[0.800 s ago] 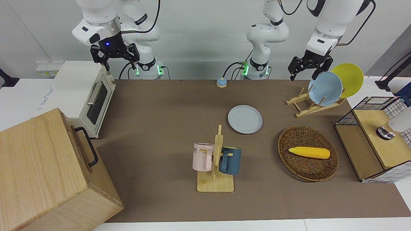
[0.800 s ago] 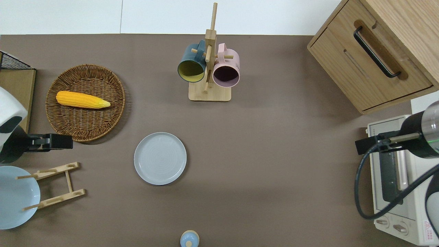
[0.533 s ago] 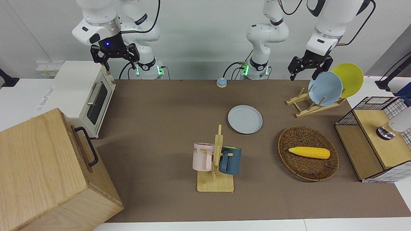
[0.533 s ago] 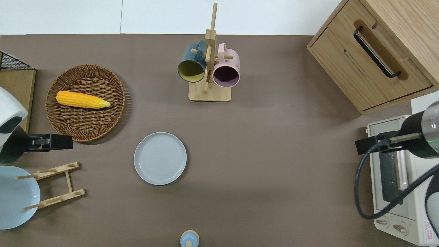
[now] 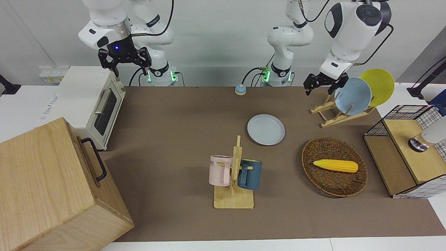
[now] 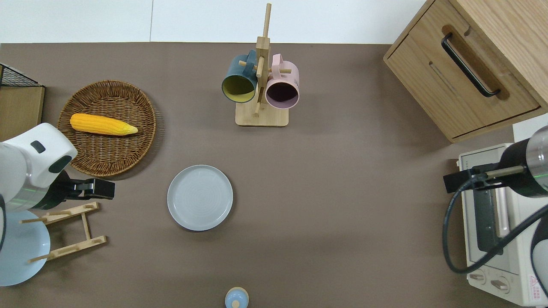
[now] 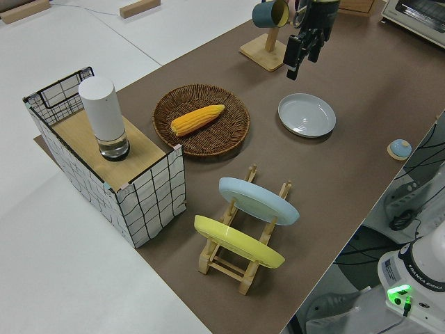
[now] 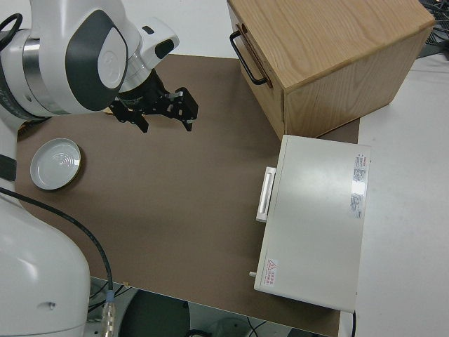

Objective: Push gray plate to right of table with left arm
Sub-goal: 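Move the left gripper toward the near edge of the gray plate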

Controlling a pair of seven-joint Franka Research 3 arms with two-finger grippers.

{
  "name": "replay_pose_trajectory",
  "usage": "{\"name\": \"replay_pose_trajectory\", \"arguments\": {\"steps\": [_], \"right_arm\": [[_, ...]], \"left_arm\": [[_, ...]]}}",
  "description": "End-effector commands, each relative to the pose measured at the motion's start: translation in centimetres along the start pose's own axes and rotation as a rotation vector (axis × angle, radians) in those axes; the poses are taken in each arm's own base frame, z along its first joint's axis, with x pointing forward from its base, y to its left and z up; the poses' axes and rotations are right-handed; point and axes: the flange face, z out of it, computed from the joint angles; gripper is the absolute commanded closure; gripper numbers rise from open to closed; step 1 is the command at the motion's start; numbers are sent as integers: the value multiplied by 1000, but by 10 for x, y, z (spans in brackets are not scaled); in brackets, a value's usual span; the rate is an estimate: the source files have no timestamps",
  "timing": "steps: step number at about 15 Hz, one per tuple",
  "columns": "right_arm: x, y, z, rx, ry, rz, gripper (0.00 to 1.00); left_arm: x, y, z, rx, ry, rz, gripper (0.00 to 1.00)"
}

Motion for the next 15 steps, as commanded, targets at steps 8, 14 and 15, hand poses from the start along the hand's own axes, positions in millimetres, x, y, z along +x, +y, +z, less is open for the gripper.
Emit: {"name": "replay_pose_trajectory", "arguments": {"steps": [8, 14, 15], "right_arm": [[-5, 1, -2, -1, -6, -4, 5], [-5, 1, -2, -1, -6, -4, 5], [-5, 1, -2, -2, -6, -4, 5]], "left_arm": [[-4, 27, 106, -86, 12, -91, 9], [-9, 29, 185, -114, 25, -125, 11], [-7, 34, 198, -115, 19, -125, 13]]}}
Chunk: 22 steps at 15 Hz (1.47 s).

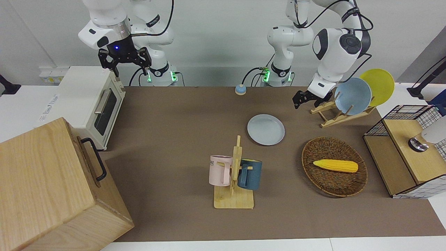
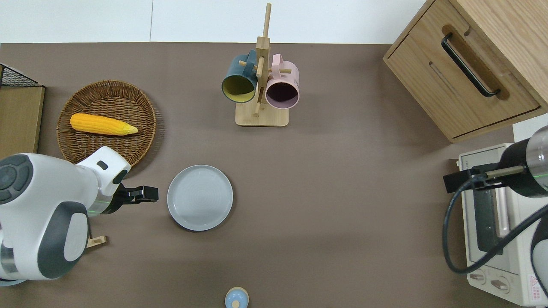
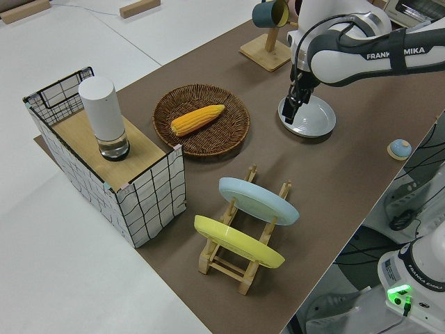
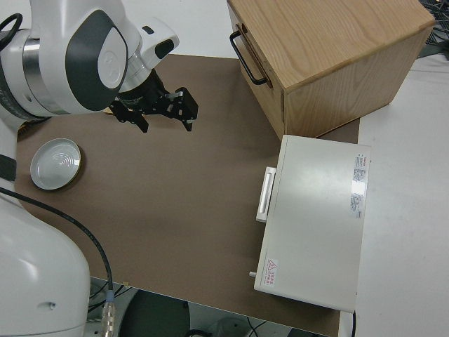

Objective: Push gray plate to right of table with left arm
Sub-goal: 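Move the left gripper toward the near edge of the gray plate, then push the gray plate with the left gripper toward the toaster oven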

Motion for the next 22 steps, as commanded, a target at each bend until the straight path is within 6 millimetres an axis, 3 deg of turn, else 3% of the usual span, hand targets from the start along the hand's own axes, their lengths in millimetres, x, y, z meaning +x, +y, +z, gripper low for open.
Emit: {"name": "replay_pose_trajectory", "arguments": {"steps": [1, 5, 8, 11, 12, 16, 22], "right_arm": [[-5, 1, -2, -2, -6, -4, 5], [-5, 1, -2, -1, -6, -4, 5], [-5, 1, -2, -2, -6, -4, 5], [-5, 1, -2, -2, -6, -4, 5], [-5, 1, -2, -2, -6, -4, 5], [-5, 1, -2, -1, -6, -4, 5], [-5, 1, -2, -1, -6, -4, 5]], "left_arm": [[-1, 5, 48, -15, 0, -45, 17], [0, 20, 78, -14, -6, -81, 109], [0, 33, 104, -36, -16, -83, 309], [-3, 37, 106, -35, -20, -90, 871], [-4, 41, 106, -35, -21, -84, 999], [-10, 55, 108, -33, -27, -98, 1000], [-23, 110, 109, -55, 16, -160, 1000]]}}
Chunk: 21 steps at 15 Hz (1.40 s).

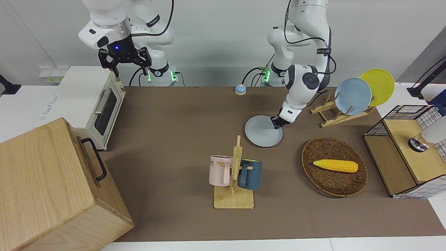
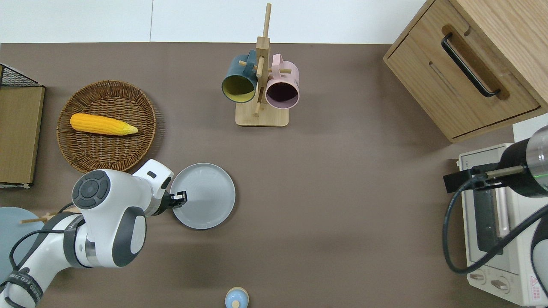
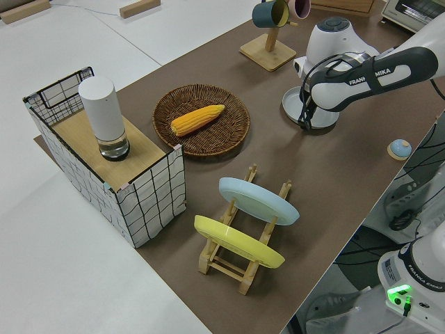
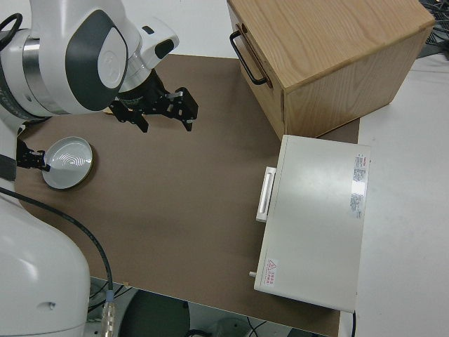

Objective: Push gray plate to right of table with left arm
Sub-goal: 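Push the gray plate with the left gripper toward the toaster oven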

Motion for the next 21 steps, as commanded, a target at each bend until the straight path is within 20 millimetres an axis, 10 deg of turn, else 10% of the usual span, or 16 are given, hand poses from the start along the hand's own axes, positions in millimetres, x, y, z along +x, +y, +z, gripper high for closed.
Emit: {"name": "replay_pose_trajectory", "arguments": {"steps": [1, 21], "right_arm": [[-5, 1, -2, -2, -6, -4, 5], [-5, 1, -2, -1, -6, -4, 5]], "left_arm": [[-22, 40, 19, -18, 3, -28, 1000], [-103, 225, 41, -219, 11, -27, 1000]]}}
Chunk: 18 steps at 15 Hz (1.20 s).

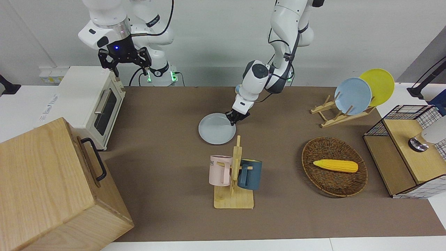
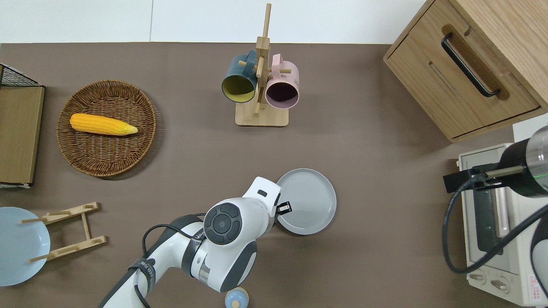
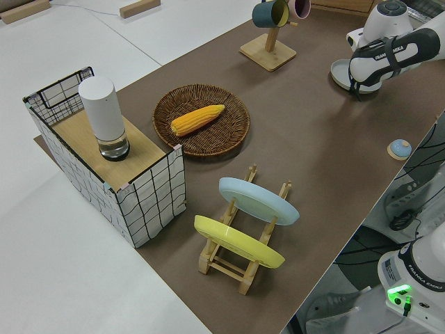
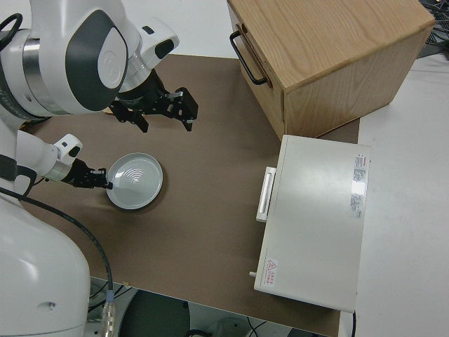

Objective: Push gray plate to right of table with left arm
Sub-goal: 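Keep pushing the gray plate farther toward the right arm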

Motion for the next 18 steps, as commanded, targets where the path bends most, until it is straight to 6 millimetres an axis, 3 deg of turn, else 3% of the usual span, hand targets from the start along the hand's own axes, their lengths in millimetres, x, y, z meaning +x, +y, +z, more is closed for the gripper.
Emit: {"name": "replay_pose_trajectory", "arguments": {"steps": [1, 5, 8, 9, 10, 11, 12, 14, 18], "right_arm": [[-5, 1, -2, -2, -6, -4, 5], [-5, 1, -2, -2, -6, -4, 5], [-5, 1, -2, -2, -6, -4, 5], [-5, 1, -2, -2, -6, -4, 5], [-5, 1, -2, -2, -6, -4, 5], [-5, 1, -2, -1, -6, -4, 5], [-5, 1, -2, -2, -6, -4, 5], [-5, 1, -2, -2, -6, -4, 5], [-5, 1, -2, -1, -6, -4, 5]], "left_arm": [[-10, 24, 23, -30, -4, 0, 1000], [-19, 42, 40, -34, -17, 2, 1000], [-17, 53, 40, -38, 6, -4, 970], [-17, 55, 40, -36, 12, -2, 841], [-17, 55, 40, -32, 15, 4, 641], [-17, 55, 39, -29, 16, 9, 328], [-18, 55, 39, -26, 20, 18, 142], [-19, 56, 36, -10, 35, 54, 13], [-18, 56, 13, 41, 50, 83, 9]]}}
